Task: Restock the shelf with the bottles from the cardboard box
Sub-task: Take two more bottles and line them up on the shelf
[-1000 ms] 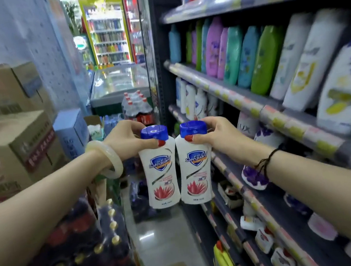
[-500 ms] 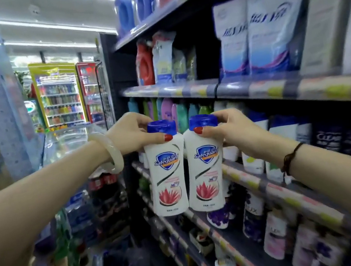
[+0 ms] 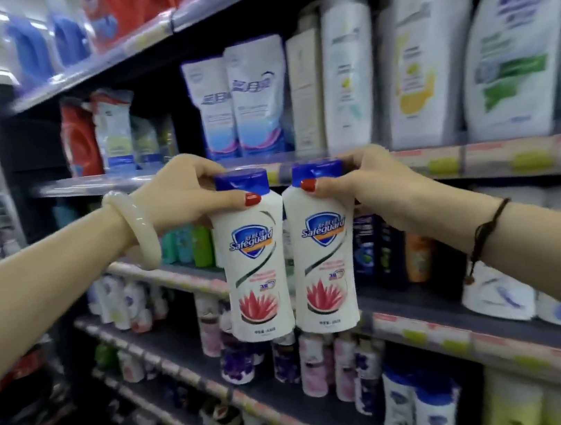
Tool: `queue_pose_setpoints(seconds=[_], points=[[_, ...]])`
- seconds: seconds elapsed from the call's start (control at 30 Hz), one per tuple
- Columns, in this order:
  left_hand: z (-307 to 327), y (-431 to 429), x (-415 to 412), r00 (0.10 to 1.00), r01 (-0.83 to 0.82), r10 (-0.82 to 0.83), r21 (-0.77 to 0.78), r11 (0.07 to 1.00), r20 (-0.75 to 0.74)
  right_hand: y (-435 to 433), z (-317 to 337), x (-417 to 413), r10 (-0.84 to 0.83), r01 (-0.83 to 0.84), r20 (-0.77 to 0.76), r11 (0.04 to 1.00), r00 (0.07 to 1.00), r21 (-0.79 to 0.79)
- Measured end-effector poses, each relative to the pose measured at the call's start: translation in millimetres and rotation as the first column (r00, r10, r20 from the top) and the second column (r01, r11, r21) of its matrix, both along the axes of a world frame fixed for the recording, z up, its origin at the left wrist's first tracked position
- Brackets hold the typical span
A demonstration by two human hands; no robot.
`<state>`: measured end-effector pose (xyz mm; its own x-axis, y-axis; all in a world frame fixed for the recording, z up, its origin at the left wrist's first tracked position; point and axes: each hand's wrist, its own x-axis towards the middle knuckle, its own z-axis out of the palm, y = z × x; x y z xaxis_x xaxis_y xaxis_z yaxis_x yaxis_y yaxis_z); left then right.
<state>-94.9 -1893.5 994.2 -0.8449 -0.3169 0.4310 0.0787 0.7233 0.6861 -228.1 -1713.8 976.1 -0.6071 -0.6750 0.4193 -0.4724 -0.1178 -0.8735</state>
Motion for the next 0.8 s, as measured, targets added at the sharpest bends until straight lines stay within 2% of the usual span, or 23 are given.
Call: queue_pose_setpoints(seconds=[0.37,0.53,0.8], points=[[2.8,137.2,-80.3,0.949,0.317,-0.316,0.037,0.948,-0.02,169.0,6.7,-16.8,-0.339,0.339,-0.035,0.941,0.94,0.011],[-1.2,200.0,-108.5,0.92,0.393,-0.392,0.021,0.919,-0.025,240.4,1.0,-20.4,-0.466,0.469,-0.082,0.883,0.881,0.015],[-7.2,277.2,-139.2,0.866,0.498,-0.498,-0.023,0.867,-0.034,321.6,-5.5,-23.4,-0.547,0.552,-0.125,0.834,0.828,0.001]])
